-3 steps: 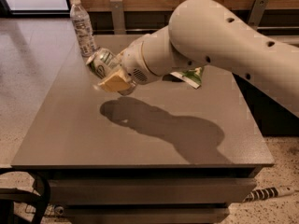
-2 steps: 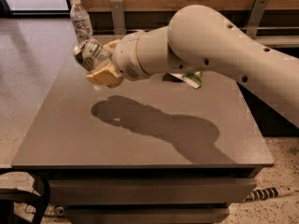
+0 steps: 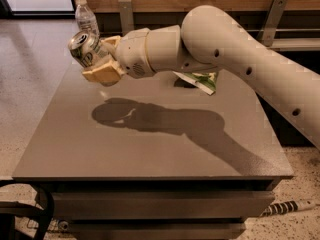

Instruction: Place 7up can upright

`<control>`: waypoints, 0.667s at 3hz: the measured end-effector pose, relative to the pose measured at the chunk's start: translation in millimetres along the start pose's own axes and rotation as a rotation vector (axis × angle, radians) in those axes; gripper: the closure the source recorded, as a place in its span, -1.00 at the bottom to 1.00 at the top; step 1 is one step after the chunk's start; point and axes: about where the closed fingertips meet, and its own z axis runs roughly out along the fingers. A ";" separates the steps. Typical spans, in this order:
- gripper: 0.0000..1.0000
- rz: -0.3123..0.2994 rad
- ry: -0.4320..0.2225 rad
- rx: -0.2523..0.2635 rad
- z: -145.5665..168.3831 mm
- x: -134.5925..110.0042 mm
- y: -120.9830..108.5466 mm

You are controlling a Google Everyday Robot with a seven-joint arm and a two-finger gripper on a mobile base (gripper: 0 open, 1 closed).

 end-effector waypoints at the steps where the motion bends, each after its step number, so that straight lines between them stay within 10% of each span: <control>1: 1.00 0.000 0.000 0.000 0.1 0.0 0.1; 2: 1.00 0.041 -0.029 0.000 10.2 11.5 3.9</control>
Offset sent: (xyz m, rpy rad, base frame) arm 0.0063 0.0112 -0.0383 0.0985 0.0885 -0.0197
